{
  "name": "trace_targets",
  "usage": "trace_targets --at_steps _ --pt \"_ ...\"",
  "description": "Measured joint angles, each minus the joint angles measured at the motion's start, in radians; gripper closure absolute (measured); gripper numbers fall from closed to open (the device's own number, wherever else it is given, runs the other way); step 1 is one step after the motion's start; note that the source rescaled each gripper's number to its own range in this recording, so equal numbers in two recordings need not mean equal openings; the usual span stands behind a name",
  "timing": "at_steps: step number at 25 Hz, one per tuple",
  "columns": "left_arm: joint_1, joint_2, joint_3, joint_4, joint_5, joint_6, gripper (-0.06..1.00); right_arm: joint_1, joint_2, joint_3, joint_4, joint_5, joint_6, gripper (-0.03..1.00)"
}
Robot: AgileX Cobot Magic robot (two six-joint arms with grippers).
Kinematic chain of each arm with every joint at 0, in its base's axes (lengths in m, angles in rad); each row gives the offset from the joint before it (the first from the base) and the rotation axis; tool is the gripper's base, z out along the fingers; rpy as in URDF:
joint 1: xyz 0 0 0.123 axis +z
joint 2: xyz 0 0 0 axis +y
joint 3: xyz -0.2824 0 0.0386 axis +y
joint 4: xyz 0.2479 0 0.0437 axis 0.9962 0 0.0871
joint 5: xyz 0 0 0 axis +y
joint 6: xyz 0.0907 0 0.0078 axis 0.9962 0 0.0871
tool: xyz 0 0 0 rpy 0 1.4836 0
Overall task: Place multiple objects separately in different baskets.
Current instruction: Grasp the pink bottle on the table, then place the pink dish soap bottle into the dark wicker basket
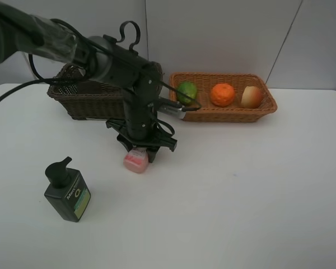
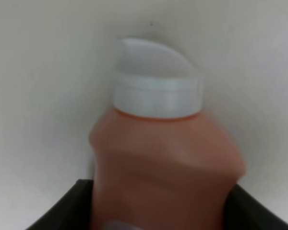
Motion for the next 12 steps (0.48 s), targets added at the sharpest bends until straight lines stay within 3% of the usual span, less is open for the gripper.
trace_targets --at_steps 12 --pt "0.051 -0.202 -0.042 0.008 0.068 -0.015 0.31 0.0 0.0 0.0 0.0 0.0 0.0 0.13"
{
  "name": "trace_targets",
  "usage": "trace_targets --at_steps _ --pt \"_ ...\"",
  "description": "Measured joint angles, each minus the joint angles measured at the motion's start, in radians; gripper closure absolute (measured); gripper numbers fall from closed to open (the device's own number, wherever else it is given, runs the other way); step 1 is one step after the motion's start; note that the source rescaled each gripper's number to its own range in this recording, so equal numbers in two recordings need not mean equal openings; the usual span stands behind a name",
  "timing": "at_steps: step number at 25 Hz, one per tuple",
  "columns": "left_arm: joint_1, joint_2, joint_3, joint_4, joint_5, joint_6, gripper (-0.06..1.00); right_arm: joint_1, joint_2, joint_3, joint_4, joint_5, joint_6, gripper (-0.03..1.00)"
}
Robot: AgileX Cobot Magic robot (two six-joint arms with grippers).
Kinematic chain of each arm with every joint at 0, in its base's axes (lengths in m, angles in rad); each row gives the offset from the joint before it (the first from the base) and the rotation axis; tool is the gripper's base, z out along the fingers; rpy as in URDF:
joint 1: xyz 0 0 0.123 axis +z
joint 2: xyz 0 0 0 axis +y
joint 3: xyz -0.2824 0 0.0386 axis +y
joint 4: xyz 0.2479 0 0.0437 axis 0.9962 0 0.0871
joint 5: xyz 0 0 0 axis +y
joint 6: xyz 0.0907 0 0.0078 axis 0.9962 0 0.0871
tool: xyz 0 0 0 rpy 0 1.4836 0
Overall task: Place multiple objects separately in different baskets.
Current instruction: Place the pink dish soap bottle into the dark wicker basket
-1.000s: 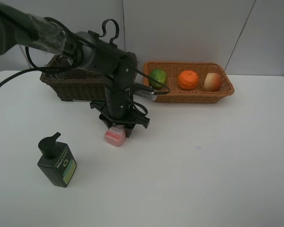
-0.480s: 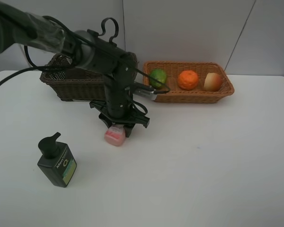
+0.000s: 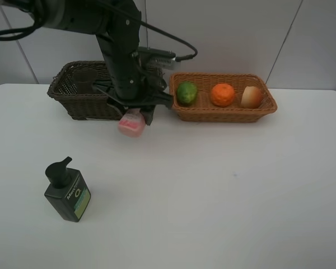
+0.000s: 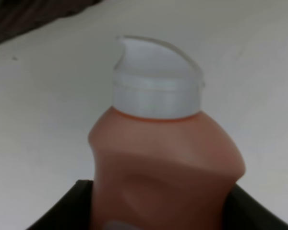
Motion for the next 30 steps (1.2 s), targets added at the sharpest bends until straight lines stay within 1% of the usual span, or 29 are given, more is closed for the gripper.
trace_targets --at_steps 4,7,10,15,19,23,26,30 --pt "0.054 -0.001 -0.086 0.02 0.003 -0.004 0.31 0.0 0.0 0.0 0.0 0.0 0.0 0.13" --pt "0.099 -0.001 -0.148 0.046 -0.036 -0.004 0.31 0.0 0.0 0.0 0.0 0.0 0.0 0.13" --pt "0.145 -0.002 -0.166 0.073 -0.127 -0.007 0.31 0.0 0.0 0.0 0.0 0.0 0.0 0.13" --pt "0.206 0.017 -0.168 0.106 -0.311 -0.007 0.31 0.0 0.0 0.0 0.0 0.0 0.0 0.13" --pt "0.228 0.081 -0.172 0.138 -0.417 -0.007 0.31 0.0 0.0 0.0 0.0 0.0 0.0 0.13" --pt "0.245 0.154 -0.172 0.186 -0.495 -0.007 0.31 0.0 0.0 0.0 0.0 0.0 0.0 0.13" --pt "0.255 0.191 -0.172 0.204 -0.522 -0.007 0.31 0.0 0.0 0.0 0.0 0.0 0.0 0.13" --pt "0.264 0.227 -0.172 0.207 -0.541 -0.007 0.31 0.0 0.0 0.0 0.0 0.0 0.0 0.13"
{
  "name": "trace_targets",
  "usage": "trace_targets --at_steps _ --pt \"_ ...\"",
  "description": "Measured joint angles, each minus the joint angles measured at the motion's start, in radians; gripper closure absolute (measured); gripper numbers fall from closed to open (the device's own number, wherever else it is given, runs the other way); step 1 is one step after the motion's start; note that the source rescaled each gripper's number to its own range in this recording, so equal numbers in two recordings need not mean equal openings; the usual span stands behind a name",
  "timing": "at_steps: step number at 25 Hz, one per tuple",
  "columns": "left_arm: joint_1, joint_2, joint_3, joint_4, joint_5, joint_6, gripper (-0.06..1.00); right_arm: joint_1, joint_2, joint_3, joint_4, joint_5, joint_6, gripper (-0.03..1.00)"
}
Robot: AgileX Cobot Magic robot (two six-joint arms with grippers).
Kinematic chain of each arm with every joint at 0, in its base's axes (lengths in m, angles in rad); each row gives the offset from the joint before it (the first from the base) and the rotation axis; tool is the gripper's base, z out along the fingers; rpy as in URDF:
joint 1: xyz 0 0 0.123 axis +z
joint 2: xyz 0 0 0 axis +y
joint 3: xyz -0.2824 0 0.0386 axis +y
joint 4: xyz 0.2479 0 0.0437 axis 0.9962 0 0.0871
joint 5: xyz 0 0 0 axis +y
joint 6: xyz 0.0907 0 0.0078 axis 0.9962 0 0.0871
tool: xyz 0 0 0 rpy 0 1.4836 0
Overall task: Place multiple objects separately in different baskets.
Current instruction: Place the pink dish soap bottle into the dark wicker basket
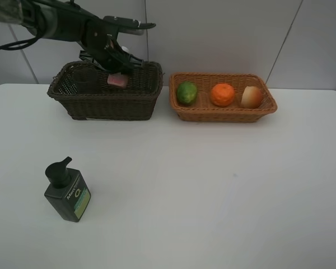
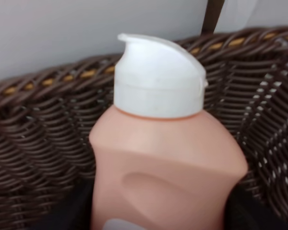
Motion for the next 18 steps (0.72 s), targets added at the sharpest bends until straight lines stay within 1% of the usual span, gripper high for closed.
trace_targets --at_steps 5,12,13,14,15,16,17,18 --pt "0.0 0.028 0.0 -0.011 -0.018 0.0 0.31 0.0 0.0 0.0 0.0 0.0 0.0 0.13" --pt "0.0 0.036 0.0 -0.042 -0.018 0.0 0.31 0.0 0.0 0.0 0.0 0.0 0.0 0.13" --pt "0.0 0.036 0.0 -0.046 -0.018 0.0 0.28 0.0 0.0 0.0 0.0 0.0 0.0 0.13" --pt "0.0 0.036 0.0 -0.049 -0.018 0.0 0.21 0.0 0.0 0.0 0.0 0.0 0.0 0.13" --pt "0.0 0.036 0.0 -0.051 -0.019 0.0 0.11 0.0 0.0 0.0 0.0 0.0 0.0 0.13" --pt "0.0 0.036 0.0 -0.052 -0.019 0.0 0.05 0.0 0.0 0.0 0.0 0.0 0.0 0.13" --pt "0.0 0.036 0.0 -0.053 -0.019 0.0 0.0 0.0 0.0 0.0 0.0 0.0 0.0 0.13" --pt "0.0 0.036 0.0 -0.054 -0.019 0.0 -0.03 0.0 0.0 0.0 0.0 0.0 0.0 0.13"
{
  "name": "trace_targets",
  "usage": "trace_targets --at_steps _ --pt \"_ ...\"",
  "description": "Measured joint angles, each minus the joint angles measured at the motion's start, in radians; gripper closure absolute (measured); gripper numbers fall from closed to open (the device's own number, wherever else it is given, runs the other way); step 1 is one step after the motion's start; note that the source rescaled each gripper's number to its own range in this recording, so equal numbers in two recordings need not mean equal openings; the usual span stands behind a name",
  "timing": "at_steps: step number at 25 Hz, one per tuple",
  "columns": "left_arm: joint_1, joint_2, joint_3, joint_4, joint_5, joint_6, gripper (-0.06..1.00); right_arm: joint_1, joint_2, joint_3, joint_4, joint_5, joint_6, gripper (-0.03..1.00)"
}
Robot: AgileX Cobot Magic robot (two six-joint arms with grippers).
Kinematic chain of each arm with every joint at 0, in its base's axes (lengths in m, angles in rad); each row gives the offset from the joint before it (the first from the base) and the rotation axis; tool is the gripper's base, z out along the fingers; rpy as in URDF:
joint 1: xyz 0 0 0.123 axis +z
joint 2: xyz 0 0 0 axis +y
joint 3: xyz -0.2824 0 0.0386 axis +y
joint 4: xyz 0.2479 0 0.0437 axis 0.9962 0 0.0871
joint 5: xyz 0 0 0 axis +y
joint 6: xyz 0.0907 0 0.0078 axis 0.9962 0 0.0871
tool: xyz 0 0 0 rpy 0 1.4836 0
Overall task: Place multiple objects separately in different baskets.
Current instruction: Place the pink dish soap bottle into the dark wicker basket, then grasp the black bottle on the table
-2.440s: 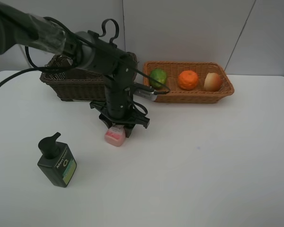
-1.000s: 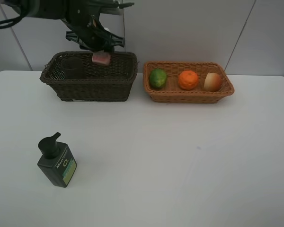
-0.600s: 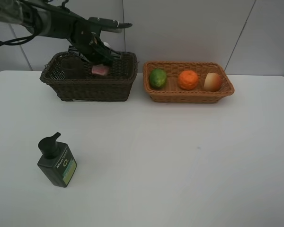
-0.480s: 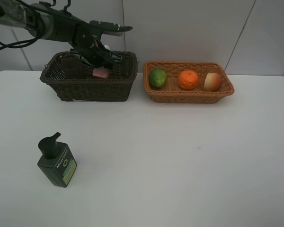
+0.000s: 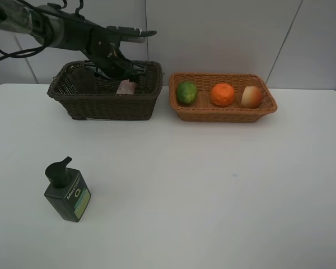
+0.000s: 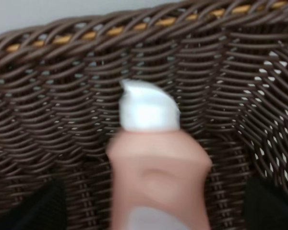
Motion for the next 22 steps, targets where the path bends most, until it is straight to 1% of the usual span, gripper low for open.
trace_targets --at_steps 2,6,9,10,12,13,15,17,18,20,22 --pt "0.0 0.0 0.0 -0.002 0.0 0.0 -0.05 0.0 0.0 0.0 0.0 0.0 0.0 0.13" --pt "-0.001 -0.002 0.0 -0.002 0.003 0.0 -0.05 0.0 0.0 0.0 0.0 0.0 0.0 0.13" --pt "-0.008 -0.032 0.0 -0.003 0.039 0.008 -0.05 0.0 0.0 0.0 0.0 0.0 0.0 0.13" --pt "-0.013 -0.049 0.0 -0.006 0.065 0.022 -0.05 0.0 0.0 0.0 0.0 0.0 0.0 0.13" --pt "-0.026 -0.083 0.0 -0.019 0.132 0.073 -0.05 0.0 0.0 0.0 0.0 0.0 0.0 0.13" --pt "-0.032 -0.102 0.0 -0.037 0.178 0.117 -0.05 0.0 0.0 0.0 0.0 0.0 0.0 0.13" --pt "-0.044 -0.139 0.0 -0.082 0.288 0.236 -0.05 0.0 0.0 0.0 0.0 0.0 0.0 0.13" --pt "-0.055 -0.168 0.0 -0.148 0.394 0.348 -0.05 0.0 0.0 0.0 0.0 0.0 0.0 0.13" --pt "-0.059 -0.184 0.0 -0.174 0.454 0.389 -0.05 0.0 0.0 0.0 0.0 0.0 0.0 0.13" --pt "-0.068 -0.219 0.0 -0.217 0.559 0.412 -0.05 0.0 0.0 0.0 0.0 0.0 0.0 0.13" --pt "-0.08 -0.265 0.006 -0.224 0.646 0.389 -0.05 0.0 0.0 0.0 0.0 0.0 0.0 0.13"
